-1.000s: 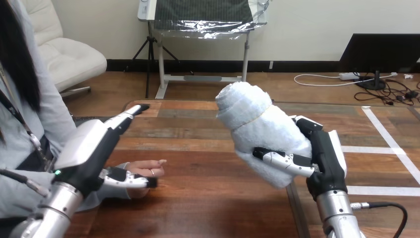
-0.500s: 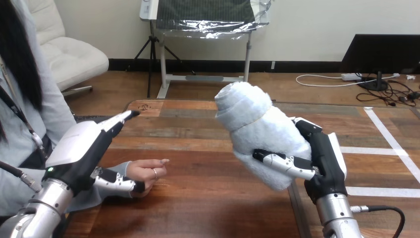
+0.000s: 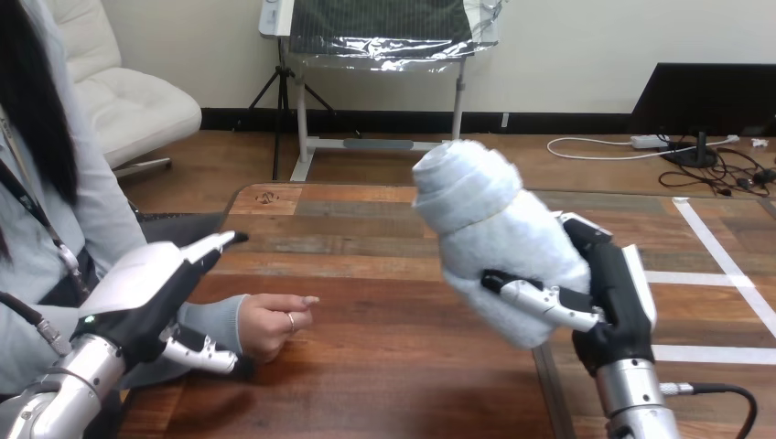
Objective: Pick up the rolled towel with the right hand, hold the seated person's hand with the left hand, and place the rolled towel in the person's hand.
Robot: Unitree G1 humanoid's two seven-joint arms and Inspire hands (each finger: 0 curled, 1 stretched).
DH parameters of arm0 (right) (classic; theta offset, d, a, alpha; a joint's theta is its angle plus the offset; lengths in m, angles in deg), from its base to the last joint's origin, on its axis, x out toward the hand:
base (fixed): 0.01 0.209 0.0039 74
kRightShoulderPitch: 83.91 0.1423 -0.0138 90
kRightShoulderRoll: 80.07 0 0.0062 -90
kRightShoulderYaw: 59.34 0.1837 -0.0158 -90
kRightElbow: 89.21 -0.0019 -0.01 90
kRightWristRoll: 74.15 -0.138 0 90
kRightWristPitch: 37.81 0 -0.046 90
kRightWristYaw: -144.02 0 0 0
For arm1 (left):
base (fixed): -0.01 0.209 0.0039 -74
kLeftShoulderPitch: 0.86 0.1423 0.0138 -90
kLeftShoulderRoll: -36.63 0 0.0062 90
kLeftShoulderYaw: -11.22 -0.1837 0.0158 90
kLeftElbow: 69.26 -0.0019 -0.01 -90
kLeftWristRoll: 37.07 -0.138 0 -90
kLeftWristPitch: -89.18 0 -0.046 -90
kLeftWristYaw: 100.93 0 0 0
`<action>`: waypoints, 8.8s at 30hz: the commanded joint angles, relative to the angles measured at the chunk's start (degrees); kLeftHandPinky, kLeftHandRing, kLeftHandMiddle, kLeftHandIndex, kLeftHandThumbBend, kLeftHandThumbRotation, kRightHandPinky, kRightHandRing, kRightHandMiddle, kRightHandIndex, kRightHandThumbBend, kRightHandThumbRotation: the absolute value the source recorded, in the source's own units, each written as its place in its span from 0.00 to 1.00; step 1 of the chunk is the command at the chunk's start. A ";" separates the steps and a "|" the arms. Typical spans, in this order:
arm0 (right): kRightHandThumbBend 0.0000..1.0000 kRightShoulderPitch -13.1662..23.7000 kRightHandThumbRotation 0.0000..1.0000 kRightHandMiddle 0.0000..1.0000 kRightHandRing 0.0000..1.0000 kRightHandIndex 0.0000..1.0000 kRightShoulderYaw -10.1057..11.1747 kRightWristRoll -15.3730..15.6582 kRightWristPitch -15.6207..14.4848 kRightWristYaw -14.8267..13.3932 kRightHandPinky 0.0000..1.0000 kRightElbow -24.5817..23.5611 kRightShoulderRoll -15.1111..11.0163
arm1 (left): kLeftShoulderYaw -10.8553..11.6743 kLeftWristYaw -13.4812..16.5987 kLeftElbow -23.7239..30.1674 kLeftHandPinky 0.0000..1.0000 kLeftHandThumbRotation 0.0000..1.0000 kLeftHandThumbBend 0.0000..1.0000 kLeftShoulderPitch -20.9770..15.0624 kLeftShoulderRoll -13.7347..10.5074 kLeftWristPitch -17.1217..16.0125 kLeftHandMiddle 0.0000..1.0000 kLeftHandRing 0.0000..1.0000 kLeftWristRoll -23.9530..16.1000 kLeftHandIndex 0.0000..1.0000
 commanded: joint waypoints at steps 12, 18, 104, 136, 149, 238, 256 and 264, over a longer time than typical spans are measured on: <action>0.70 -0.10 0.00 0.45 0.35 0.45 1.21 -2.94 0.16 2.03 0.28 -10.28 0.59 | -2.66 -1.22 -5.48 0.84 0.21 1.00 -8.02 -2.30 -0.19 0.89 0.88 -0.38 0.90; 0.70 -1.06 0.00 0.44 0.35 0.45 1.30 -4.40 -0.44 3.64 0.28 -12.36 0.78 | -3.92 -0.18 -7.33 0.82 0.19 1.00 -8.96 -2.11 0.20 0.87 0.85 -1.17 0.87; 0.69 -10.49 0.00 0.42 0.33 0.44 0.40 -7.77 -10.19 6.28 0.27 -29.10 4.79 | -13.94 10.11 -21.52 0.28 0.00 0.96 -15.04 1.27 -1.98 0.41 0.34 -4.96 0.42; 0.68 -6.22 0.00 0.44 0.34 0.45 0.48 -3.92 -11.50 3.00 0.28 -20.07 5.75 | -12.44 10.76 -16.82 0.26 0.00 0.98 -15.07 1.04 -7.34 0.38 0.32 -2.97 0.37; 0.67 -3.38 0.00 0.45 0.35 0.47 -0.24 0.62 -8.22 1.26 0.28 -12.75 5.86 | -11.51 10.11 -13.94 0.27 0.00 1.00 -15.10 0.78 -8.44 0.39 0.33 -2.12 0.38; 0.70 0.44 0.00 0.39 0.29 0.46 -10.02 19.39 -1.72 -11.34 0.24 6.19 7.54 | -8.41 8.26 1.67 0.28 0.06 0.99 -12.01 1.06 -12.20 0.37 0.32 0.49 0.39; 0.68 -0.31 0.00 0.40 0.29 0.46 -11.52 20.00 -0.74 -11.21 0.24 5.44 8.24 | -8.11 7.16 2.33 0.29 0.07 0.99 -11.13 1.33 -11.69 0.37 0.32 1.21 0.39; 0.67 -0.10 0.00 0.39 0.29 0.46 -11.42 19.98 -0.27 -11.41 0.23 5.53 8.14 | -8.24 6.77 2.35 0.29 0.07 0.99 -10.89 1.39 -11.67 0.38 0.33 1.67 0.39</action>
